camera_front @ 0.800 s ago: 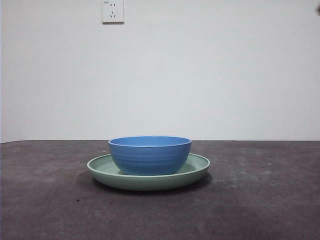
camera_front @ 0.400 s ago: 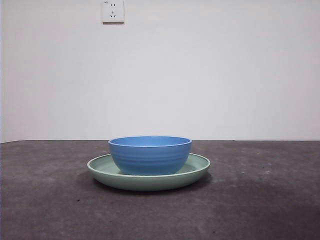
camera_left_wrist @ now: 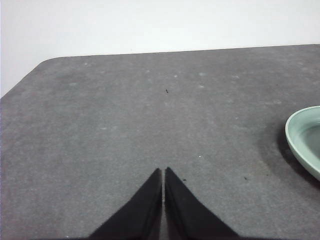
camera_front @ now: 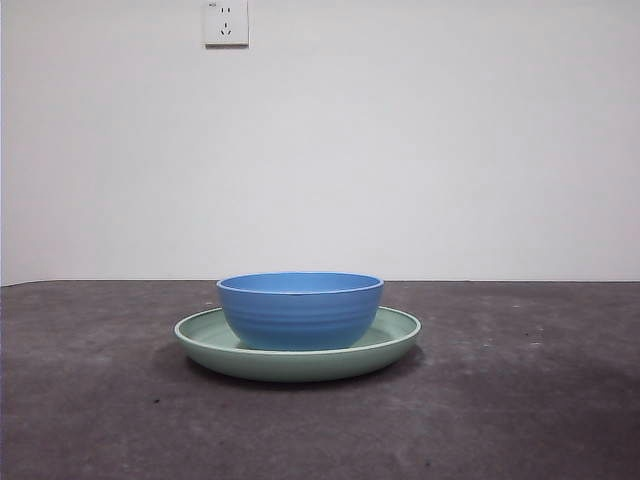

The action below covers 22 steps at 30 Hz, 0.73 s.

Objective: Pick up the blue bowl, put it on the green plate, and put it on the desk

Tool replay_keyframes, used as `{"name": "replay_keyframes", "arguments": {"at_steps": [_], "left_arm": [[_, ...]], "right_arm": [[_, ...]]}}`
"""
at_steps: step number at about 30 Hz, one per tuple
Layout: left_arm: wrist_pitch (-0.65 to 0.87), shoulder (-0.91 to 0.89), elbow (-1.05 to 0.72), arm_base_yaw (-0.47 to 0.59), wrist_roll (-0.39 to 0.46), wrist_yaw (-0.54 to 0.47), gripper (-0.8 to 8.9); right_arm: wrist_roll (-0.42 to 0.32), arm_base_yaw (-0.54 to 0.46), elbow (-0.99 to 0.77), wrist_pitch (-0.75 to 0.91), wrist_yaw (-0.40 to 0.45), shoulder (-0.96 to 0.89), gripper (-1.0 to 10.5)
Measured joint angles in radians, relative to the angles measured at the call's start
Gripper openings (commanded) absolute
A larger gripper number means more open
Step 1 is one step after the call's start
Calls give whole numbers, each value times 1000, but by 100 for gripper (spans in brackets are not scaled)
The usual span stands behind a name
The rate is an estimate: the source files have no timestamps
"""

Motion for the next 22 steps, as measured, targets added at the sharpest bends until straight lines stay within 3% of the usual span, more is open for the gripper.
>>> {"name": "replay_keyframes", "arguments": {"at_steps": [22], "left_arm": [[0,0,0,0,0,0,9]], "right_arm": [[45,0,-6,-56,3,0,8]]}}
